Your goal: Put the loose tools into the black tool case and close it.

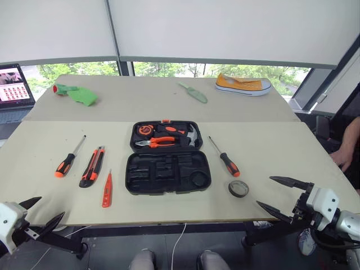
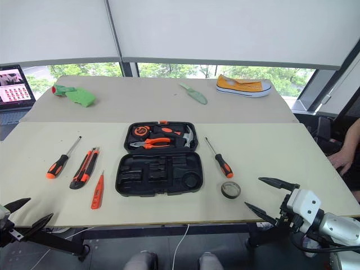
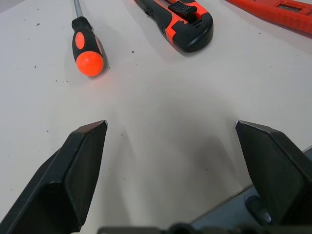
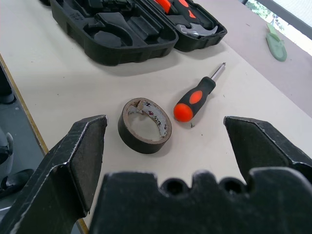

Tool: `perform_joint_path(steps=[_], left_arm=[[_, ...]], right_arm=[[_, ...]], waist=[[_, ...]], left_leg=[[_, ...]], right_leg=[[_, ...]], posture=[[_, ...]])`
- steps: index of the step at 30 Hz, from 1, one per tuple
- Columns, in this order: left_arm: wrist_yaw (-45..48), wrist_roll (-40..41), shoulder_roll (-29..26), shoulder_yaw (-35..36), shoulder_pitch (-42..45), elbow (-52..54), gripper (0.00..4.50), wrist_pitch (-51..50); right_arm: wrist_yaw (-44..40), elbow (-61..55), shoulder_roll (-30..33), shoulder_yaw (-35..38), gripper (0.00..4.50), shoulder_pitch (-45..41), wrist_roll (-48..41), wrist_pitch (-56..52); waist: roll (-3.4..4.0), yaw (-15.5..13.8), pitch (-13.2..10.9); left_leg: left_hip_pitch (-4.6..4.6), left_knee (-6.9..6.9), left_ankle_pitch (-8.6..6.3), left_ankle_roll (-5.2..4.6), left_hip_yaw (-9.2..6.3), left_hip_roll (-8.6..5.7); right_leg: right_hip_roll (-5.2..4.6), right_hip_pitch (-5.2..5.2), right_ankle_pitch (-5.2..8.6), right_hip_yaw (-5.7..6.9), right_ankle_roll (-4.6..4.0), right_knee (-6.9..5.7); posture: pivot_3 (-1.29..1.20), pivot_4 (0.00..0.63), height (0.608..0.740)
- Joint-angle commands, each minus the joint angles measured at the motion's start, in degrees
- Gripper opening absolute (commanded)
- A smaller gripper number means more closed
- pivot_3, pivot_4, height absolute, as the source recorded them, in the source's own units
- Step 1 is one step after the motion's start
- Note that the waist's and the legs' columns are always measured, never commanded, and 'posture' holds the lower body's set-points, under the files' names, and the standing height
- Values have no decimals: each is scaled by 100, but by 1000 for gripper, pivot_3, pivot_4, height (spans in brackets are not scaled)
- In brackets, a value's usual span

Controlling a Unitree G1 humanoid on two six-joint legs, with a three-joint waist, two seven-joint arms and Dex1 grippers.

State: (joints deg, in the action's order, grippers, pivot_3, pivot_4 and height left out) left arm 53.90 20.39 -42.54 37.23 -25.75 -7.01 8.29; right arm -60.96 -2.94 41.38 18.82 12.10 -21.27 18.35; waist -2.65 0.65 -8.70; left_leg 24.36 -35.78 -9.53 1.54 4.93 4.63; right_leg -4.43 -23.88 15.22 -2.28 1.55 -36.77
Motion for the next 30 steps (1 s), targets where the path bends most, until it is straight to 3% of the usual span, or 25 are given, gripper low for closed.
perform_joint_path(steps=[1,3,6,9,16,21,24,30], left_arm=[[-412,732,158,529,14,334,4500,-636],[-978,1589,447,1128,89,582,4500,-1385],[-1484,1761,690,1469,70,720,4500,-1692],[-1876,1690,854,1507,-124,800,4500,-2101],[-2261,2295,761,1503,-119,1075,4500,-3489],[-2701,2258,-148,871,961,1420,4500,-4481],[-3272,1851,-791,56,2189,917,4500,-5286],[-3301,1080,-1018,-1111,3728,-429,4500,-5448]], right_arm=[[79,-101,-72,65,4453,-198,-321,-103],[228,-268,-312,5,4453,-430,-715,-363],[341,-561,-441,-88,4453,-618,-1028,-769],[540,-950,-596,-148,4453,-858,-1369,-1097],[564,-1355,-832,-326,4453,-1197,-1201,-873],[517,-1350,-922,-530,4453,-1261,-1000,-705],[551,-1334,-999,-638,4453,-1325,-1014,-754],[502,-1158,-1080,-734,4453,-1468,-932,-709]], waist=[[0,2,0],[-3,19,1],[-12,46,5],[-7,42,7],[-35,-47,20],[-47,-159,27],[-43,-153,28],[-28,13,28]], left_leg=[[0,0,0,0,0,0],[1,0,0,0,0,1],[2,-2,1,-2,2,15],[-5,-1,2,-3,4,12],[-2,-6,0,0,4,9],[3,-7,-1,3,3,14],[3,-6,-1,3,7,18],[5,-4,8,-9,12,14]], right_leg=[[0,0,0,0,0,0],[1,0,0,0,0,0],[7,17,-5,2,-3,-11],[7,19,-5,1,-3,-16],[3,-10,-5,7,-4,-15],[0,-12,-18,24,-24,-15],[-1,-11,-36,27,-40,-16],[10,2,-61,14,-10,-24]], posture=[[0,150,740],[0,150,740],[0,150,740],[0,150,740],[0,150,740],[0,150,740],[0,150,740],[0,150,740]])
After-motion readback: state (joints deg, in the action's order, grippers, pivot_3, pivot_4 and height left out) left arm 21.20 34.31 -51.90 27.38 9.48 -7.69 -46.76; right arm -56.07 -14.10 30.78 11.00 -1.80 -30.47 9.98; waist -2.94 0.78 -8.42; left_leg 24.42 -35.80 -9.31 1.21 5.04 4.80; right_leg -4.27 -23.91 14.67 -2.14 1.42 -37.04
